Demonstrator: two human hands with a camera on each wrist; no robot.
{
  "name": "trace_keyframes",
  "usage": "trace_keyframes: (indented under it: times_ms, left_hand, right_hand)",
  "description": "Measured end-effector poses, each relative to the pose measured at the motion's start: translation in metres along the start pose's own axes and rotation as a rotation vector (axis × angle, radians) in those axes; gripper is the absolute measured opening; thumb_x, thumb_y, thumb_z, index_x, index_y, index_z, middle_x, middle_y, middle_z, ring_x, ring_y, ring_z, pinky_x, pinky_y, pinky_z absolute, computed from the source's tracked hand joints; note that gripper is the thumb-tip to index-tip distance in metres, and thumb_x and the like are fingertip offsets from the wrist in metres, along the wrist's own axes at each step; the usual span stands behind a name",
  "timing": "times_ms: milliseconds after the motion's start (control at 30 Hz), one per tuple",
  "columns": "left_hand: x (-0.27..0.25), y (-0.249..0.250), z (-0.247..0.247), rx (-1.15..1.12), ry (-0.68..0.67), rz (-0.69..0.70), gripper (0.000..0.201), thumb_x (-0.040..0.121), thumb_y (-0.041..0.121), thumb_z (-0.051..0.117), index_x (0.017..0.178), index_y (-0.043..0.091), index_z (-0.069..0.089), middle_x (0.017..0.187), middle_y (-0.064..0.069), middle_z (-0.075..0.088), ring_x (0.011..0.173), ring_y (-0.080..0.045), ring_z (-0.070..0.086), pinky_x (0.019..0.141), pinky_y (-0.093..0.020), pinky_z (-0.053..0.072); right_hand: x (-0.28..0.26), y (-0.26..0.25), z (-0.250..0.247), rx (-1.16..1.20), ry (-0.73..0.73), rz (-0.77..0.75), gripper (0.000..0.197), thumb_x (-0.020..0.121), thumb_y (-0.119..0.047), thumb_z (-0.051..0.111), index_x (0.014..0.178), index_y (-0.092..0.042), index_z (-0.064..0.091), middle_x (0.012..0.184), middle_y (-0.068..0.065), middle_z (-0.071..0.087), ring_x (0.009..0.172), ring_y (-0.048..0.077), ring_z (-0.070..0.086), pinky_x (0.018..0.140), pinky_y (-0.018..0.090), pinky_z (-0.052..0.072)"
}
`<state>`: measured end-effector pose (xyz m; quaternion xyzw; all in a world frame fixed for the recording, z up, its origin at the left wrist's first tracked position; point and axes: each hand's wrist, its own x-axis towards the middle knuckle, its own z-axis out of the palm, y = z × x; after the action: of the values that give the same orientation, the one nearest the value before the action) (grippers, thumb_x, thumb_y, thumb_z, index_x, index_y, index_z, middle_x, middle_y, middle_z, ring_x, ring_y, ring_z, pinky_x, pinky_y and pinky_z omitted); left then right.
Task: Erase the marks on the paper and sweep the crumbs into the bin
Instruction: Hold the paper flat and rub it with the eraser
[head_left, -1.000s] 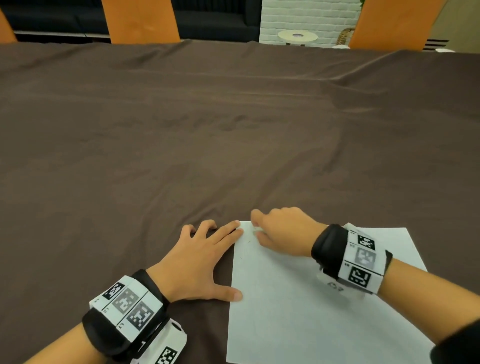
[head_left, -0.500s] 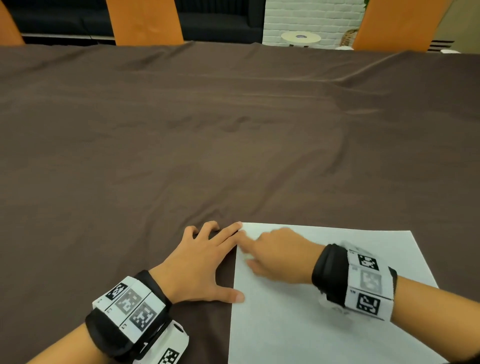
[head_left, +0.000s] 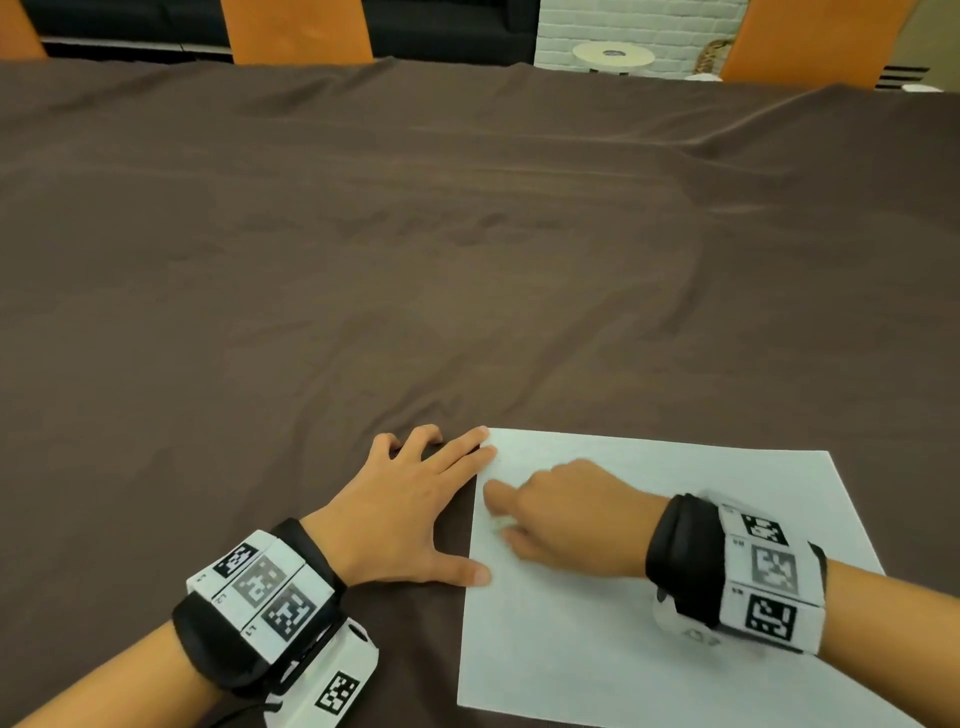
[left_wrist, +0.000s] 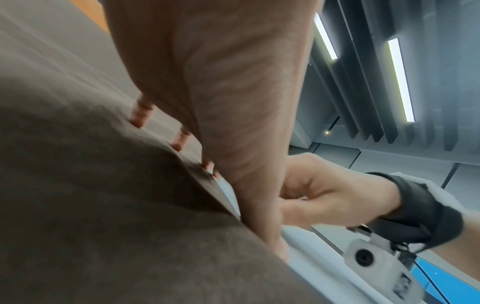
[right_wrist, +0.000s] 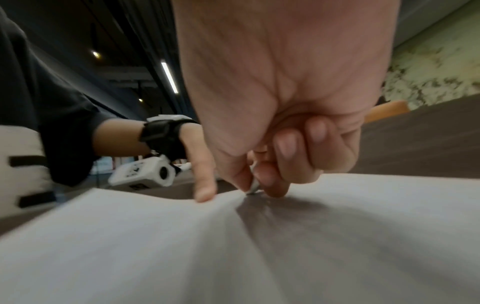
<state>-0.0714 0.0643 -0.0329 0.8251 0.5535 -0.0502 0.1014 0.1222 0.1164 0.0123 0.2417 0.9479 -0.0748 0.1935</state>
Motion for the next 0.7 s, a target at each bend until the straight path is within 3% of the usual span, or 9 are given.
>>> trace_keyframes:
  times_ms: [133, 200, 300, 467, 633, 700]
  left_hand:
    - [-0.001, 0.002, -0.003, 0.034, -0.028, 0.0, 0.109, 0.071, 0.091, 0.038, 0.156, 0.031, 0.006, 0.163, 0.016, -0.007, 0.141, -0.025, 0.015, 0.108, -0.047, 0.025]
    - [-0.001, 0.003, -0.004, 0.059, -0.058, -0.002, 0.113, 0.069, 0.093, 0.038, 0.156, 0.031, 0.0, 0.162, 0.015, -0.013, 0.143, -0.024, 0.011, 0.111, -0.046, 0.022]
    - [-0.001, 0.004, -0.003, 0.081, -0.093, -0.009, 0.122, 0.064, 0.096, 0.039, 0.156, 0.03, -0.007, 0.161, 0.015, -0.018, 0.143, -0.025, 0.006, 0.112, -0.046, 0.019]
    - [-0.001, 0.005, -0.003, 0.073, -0.079, -0.008, 0.127, 0.059, 0.098, 0.041, 0.156, 0.029, -0.003, 0.162, 0.014, -0.015, 0.142, -0.025, 0.01, 0.11, -0.047, 0.021]
    - [-0.001, 0.005, -0.003, 0.084, -0.102, -0.014, 0.127, 0.061, 0.097, 0.042, 0.155, 0.029, -0.008, 0.161, 0.014, -0.019, 0.142, -0.025, 0.007, 0.112, -0.046, 0.019]
    - [-0.001, 0.005, -0.004, 0.077, -0.097, -0.013, 0.127, 0.06, 0.098, 0.041, 0.156, 0.029, -0.007, 0.161, 0.014, -0.018, 0.143, -0.025, 0.008, 0.112, -0.047, 0.019]
  right_hand:
    - [0.0, 0.008, -0.003, -0.037, 0.025, 0.094, 0.037, 0.101, -0.034, 0.033, 0.133, -0.015, 0.033, 0.088, 0.008, 0.056, 0.068, 0.025, 0.044, 0.065, 0.031, 0.034]
    - [-0.005, -0.005, -0.002, -0.04, -0.02, 0.032, 0.037, 0.102, -0.034, 0.034, 0.133, -0.015, 0.034, 0.096, 0.011, 0.06, 0.068, 0.024, 0.043, 0.066, 0.031, 0.033]
    - [-0.014, -0.019, 0.003, 0.005, -0.115, -0.075, 0.036, 0.102, -0.036, 0.036, 0.131, -0.015, 0.036, 0.088, 0.008, 0.054, 0.065, 0.019, 0.044, 0.065, 0.03, 0.035]
    - [-0.003, 0.012, 0.0, -0.025, 0.028, 0.079, 0.04, 0.1, -0.035, 0.035, 0.135, -0.016, 0.032, 0.102, 0.009, 0.063, 0.072, 0.024, 0.045, 0.067, 0.031, 0.037]
    - [-0.015, -0.019, 0.007, 0.022, -0.128, -0.123, 0.032, 0.102, -0.036, 0.036, 0.127, -0.016, 0.038, 0.084, 0.008, 0.055, 0.062, 0.02, 0.045, 0.062, 0.03, 0.038]
    - [-0.009, -0.009, 0.004, 0.015, -0.071, -0.05, 0.032, 0.101, -0.036, 0.034, 0.126, -0.017, 0.038, 0.088, 0.009, 0.057, 0.066, 0.023, 0.044, 0.065, 0.032, 0.037]
